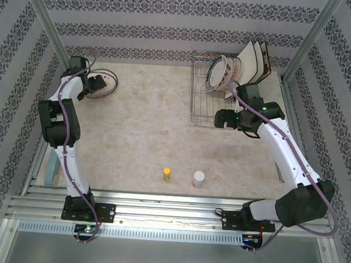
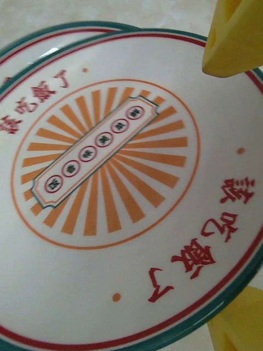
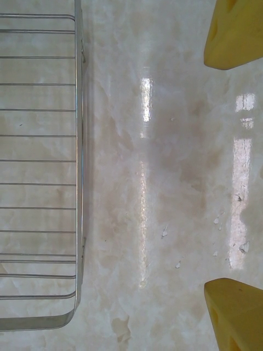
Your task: Unload the plates from the dish rack
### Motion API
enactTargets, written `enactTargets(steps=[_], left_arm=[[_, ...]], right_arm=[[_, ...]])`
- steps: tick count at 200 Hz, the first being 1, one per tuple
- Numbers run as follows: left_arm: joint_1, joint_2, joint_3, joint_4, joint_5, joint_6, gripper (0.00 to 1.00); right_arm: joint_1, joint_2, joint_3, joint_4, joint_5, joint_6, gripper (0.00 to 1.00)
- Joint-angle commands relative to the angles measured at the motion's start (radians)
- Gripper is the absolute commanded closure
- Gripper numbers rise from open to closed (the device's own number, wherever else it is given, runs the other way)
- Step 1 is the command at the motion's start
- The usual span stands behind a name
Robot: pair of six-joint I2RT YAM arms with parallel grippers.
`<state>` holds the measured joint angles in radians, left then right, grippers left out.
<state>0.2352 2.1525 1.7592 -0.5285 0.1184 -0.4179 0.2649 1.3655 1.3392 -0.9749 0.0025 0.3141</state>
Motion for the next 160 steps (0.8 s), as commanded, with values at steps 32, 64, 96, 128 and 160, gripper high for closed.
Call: enactTargets(steps=[32, 64, 96, 128, 160], left_arm=[[-0.008, 0.027, 0.015, -0.06, -0.035, 0.063, 0.03], [-0.01, 0.023, 0.022, -0.081, -0.05, 0.092, 0.02], [-0.039, -0.053, 0.02, -0.116, -0.103, 0.172, 0.0], [-0.088, -0.195, 0.038, -0.242, -0.073, 0.282, 0.0], [-0.161, -0.292, 0.087, -0.475, -0.015, 0.36, 0.0]], right_arm=[[-0.019, -0.011, 0.0, 0.012, -0.027, -0.011, 0.02], [-0.021, -0.008, 0.009, 0.013, -0.033, -0.013, 0.02], [-0.02, 0.028, 0.07, -0.001, -0.027, -0.022, 0.02], [-0.01, 0.129, 0.235, -0.026, 0.02, -0.046, 0.02], [-0.005, 0.296, 0.417, -0.019, 0.099, -0.074, 0.02]])
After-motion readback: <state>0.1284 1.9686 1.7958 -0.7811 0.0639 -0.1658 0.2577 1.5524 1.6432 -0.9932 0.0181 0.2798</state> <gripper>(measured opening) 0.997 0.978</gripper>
